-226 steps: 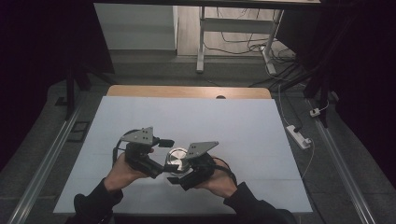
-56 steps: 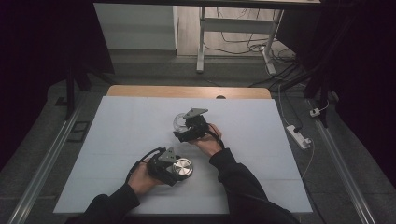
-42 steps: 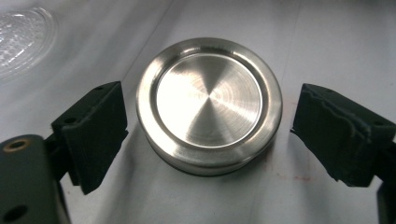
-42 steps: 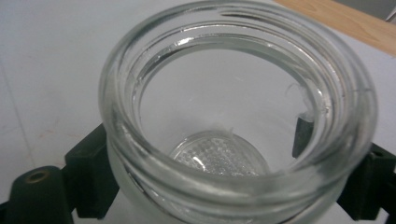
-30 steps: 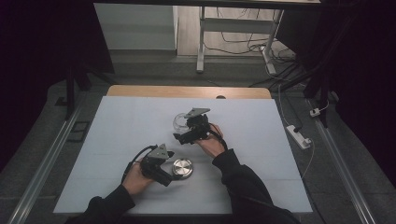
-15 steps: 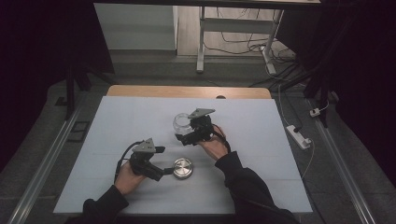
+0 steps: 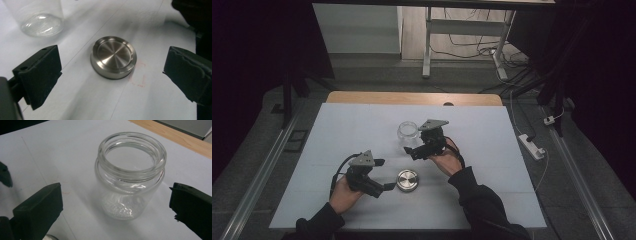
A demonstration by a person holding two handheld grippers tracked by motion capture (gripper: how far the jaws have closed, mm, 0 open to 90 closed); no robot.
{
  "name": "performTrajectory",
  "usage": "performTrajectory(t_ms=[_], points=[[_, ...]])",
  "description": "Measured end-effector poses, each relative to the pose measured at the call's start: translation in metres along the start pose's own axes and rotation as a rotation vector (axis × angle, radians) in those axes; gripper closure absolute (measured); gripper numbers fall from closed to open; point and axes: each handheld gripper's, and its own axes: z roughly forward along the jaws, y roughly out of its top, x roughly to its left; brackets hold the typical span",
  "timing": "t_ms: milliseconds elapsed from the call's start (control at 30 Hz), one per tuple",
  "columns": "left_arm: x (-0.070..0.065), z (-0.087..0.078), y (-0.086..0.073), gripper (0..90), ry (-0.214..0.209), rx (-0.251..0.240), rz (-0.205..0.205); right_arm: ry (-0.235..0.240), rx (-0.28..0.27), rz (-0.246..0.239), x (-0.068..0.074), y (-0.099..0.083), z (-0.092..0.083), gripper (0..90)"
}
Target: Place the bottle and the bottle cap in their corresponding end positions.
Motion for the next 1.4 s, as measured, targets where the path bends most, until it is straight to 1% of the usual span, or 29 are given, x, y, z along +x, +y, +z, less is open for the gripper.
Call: performTrajectory(t_ms=[100,167,433,600,800,967,1033,1133,1267,1400], points=[[0.000,-0.004,-0.003,2.2,0.013,0.009,-0.009,0.011,0.004,-0.008,0.002,-0.003,-0.004,0.0],[-0.001,-0.006,-0.005,2.3,0.031,0.018,-0.012,0.018,0.007,-0.014,0.004,-0.004,-0.006,0.0],[-0.002,-0.016,-0.013,2.3,0.056,0.033,-0.022,0.028,0.000,-0.025,0.011,-0.015,-0.017,0.0],[-0.002,-0.021,-0.017,2.3,0.067,0.036,-0.025,0.023,-0.007,-0.040,0.016,-0.021,-0.023,0.0],[-0.004,-0.028,-0.023,2.2,0.080,0.037,-0.032,0.014,-0.005,-0.037,0.019,-0.030,-0.032,0.0],[-0.007,-0.036,-0.030,2.2,0.091,0.040,-0.038,0.008,-0.028,-0.041,0.020,-0.034,-0.042,0.0],[-0.008,-0.040,-0.034,2.3,0.096,0.040,-0.045,0.007,-0.042,-0.043,0.020,-0.035,-0.046,0.0],[-0.009,-0.044,-0.038,2.4,0.101,0.037,-0.058,0.003,-0.047,-0.046,0.020,-0.039,-0.050,0.0],[-0.010,-0.049,-0.043,2.5,0.112,0.036,-0.072,0.004,-0.039,-0.052,0.021,-0.044,-0.052,0.0],[-0.012,-0.054,-0.048,2.7,0.124,0.045,-0.076,0.001,-0.023,-0.064,0.024,-0.049,-0.055,0.0]])
